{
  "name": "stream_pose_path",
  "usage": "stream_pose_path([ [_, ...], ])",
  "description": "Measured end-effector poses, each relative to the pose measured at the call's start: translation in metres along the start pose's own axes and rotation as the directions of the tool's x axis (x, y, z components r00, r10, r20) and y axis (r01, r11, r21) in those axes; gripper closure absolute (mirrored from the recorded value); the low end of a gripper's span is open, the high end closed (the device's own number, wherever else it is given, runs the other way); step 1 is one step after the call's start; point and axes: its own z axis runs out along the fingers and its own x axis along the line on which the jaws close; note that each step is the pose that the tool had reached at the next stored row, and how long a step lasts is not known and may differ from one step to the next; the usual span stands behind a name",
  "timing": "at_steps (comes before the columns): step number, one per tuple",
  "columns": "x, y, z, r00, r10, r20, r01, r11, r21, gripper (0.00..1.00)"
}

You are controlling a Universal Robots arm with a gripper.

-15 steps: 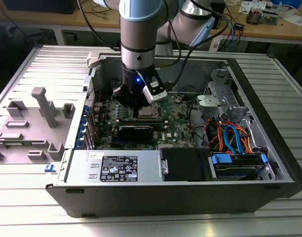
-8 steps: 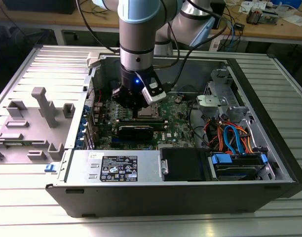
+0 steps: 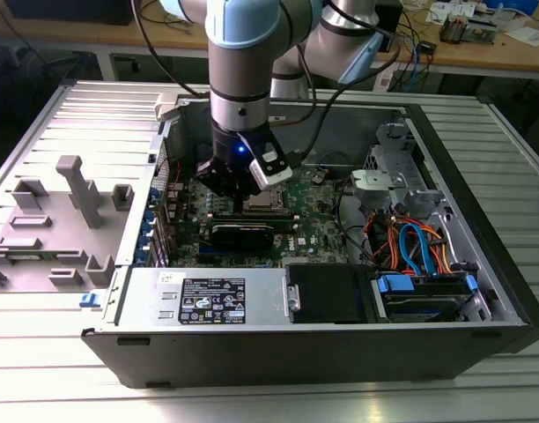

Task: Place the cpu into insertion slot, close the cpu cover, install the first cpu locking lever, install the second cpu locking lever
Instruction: 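Install the second cpu locking lever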

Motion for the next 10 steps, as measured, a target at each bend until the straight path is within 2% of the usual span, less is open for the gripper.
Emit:
stream_pose_path([
  [3,0.0012,0.0002,0.0028,1.0,-0.006,0.001,0.006,0.9999,-0.0101,0.89],
  [7,0.0017,0.0003,0.0057,0.9999,-0.011,0.0029,0.011,0.9995,-0.03,0.89],
  [10,0.0018,0.0002,0.0071,0.9999,-0.013,0.0032,0.013,0.9994,-0.033,0.89],
])
